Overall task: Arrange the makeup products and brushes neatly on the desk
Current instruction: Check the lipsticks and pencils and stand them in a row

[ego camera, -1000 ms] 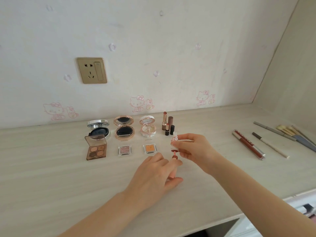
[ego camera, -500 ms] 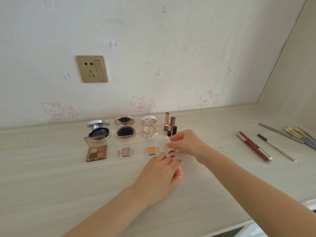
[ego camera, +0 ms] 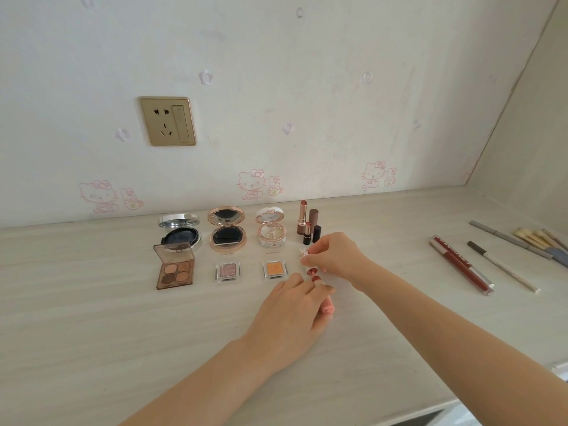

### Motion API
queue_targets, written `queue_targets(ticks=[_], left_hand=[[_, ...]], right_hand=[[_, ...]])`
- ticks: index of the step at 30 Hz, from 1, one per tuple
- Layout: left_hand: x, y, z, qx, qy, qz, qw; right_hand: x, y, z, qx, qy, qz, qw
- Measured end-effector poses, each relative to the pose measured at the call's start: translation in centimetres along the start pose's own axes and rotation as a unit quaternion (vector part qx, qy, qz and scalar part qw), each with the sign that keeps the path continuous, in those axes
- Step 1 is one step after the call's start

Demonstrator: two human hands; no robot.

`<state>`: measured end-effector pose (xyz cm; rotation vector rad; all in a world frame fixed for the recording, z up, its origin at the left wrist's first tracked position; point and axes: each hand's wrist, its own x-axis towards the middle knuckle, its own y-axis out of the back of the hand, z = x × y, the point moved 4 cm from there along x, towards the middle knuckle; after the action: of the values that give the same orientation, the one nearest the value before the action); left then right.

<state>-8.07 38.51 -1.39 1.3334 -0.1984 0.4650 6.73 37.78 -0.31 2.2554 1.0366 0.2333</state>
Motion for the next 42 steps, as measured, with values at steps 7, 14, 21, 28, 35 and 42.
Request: queue_targets(ticks=[7, 14, 21, 28, 35, 42], left_hand=[[0.0, 0.2, 0.1, -0.002, -0.003, 0.003, 1.0], [0.6, 0.9, 0.8, -0.012, -0.001, 0.013, 1.0], [3.5, 1.2, 2.2, -0.06, 0.004, 0.027, 0.998], [8.5, -1.7, 5.3, -0.133, 0.015, 0.012, 0.991], [13.8, -7.1, 8.7, -0.124, -0.01, -0.088, 0.988], [18.6, -10.4, 10.7, -0.115, -0.01, -0.112, 0.987]], right_hand=[[-0.2, 0.3, -0.1, -0.035, 0.029, 0.005, 0.999], [-1.8, 3.0, 1.1, -0.1, 0.079, 0.064, 0.99], [-4.6, 7.8, 5.0, -0.169, 0.073, 0.102, 0.978], [-7.9, 13.1, 9.1, -0.246, 0.057, 0.15, 0.956], [-9.6, 17.4, 13.5, -0.284, 0.023, 0.215, 0.934], [-9.8, 18.6, 16.2, -0.283, 0.024, 0.232, 0.93]])
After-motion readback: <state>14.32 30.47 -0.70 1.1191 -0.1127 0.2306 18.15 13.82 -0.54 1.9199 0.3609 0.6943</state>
